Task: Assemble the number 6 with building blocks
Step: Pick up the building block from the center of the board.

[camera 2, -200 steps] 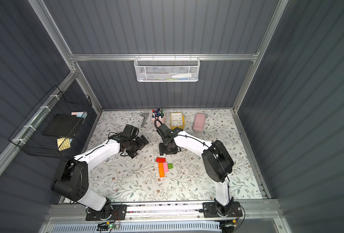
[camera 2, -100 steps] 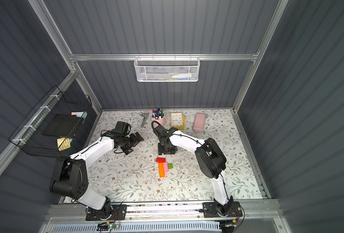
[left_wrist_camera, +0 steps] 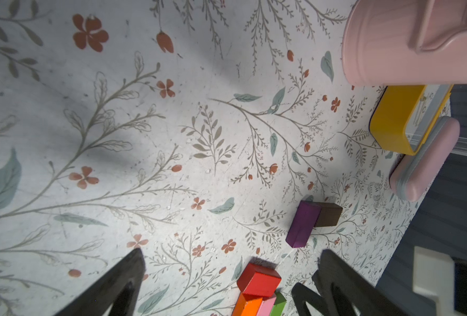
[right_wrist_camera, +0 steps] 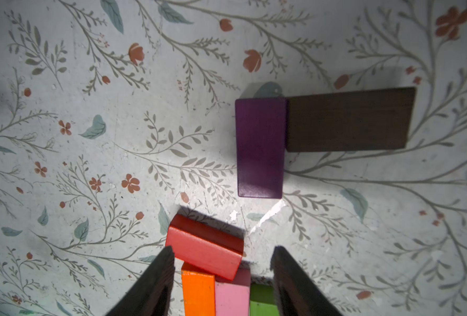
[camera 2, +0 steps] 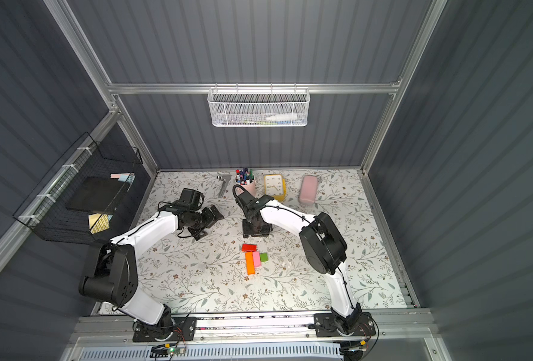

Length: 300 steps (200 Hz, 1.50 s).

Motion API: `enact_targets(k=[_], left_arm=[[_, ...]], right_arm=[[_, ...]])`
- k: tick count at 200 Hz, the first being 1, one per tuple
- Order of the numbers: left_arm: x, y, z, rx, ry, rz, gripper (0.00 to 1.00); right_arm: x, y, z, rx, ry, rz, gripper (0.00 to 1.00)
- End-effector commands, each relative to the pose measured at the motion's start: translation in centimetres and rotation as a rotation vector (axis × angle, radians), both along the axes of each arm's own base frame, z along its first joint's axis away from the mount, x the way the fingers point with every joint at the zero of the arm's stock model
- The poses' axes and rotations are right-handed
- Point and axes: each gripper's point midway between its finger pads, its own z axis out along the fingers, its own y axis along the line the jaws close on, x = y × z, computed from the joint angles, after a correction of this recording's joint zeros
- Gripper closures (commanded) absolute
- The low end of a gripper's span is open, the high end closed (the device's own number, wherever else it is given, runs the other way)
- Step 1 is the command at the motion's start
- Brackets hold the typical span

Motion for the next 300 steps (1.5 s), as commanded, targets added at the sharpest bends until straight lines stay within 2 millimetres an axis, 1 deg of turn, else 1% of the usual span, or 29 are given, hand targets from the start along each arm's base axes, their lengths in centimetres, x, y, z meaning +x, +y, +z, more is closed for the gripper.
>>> enact_targets(k=[1, 28, 49, 126, 171, 203, 254, 278, 300], left_arm=[[-0.4, -0.4, -0.4, -0.014, 0.010, -0.036, 0.01], [-0.5, -0.4, -0.7, -0.012, 0.013, -0.041, 0.01], [-0.6, -0.4, -0.8, -0.011, 0.015, -0.048, 0.01], [-0.9, -0.2, -0.6, -0.003, 0.015, -0.062, 0.01], [-0.8, -0.2, -0.7, -0.006, 0.017, -0.070, 0.01], [-0.8, 0.0, -0.7, -0.003, 0.018, -0.075, 0.01], [-0.9, 0.2, -0.9, -0.006, 0.022, -0.078, 0.01], [-1.0, 0.4, -0.9, -0.007, 0.024, -0.077, 0.01], [-1.0, 0.5, -0.9, -0.008, 0.023, -0.077, 0.01]], right_arm=[[-1.9, -0.7, -0.7, -0.034, 0.038, 0.031, 0.41], [-2.8, -1.1, -1.1, -0.011, 0.053, 0.009, 0.41], [-2.9, -1.2, -1.5, -0.007, 0.050, -0.002, 0.41], [-3.2, 0.4, -2.1, 0.050, 0.069, 0.000, 0.41], [-2.8, 1.0, -2.1, 0.058, 0.054, -0.001, 0.41], [-2.9, 1.5, -2.3, 0.053, 0.053, 0.027, 0.35], [-2.8, 2.0, -2.8, 0.033, 0.045, 0.051, 0.33], [-2.8, 2.2, -3.0, 0.034, 0.048, 0.060, 0.27], [-2.6, 2.1, -3.2, 0.021, 0.044, 0.064, 0.26]])
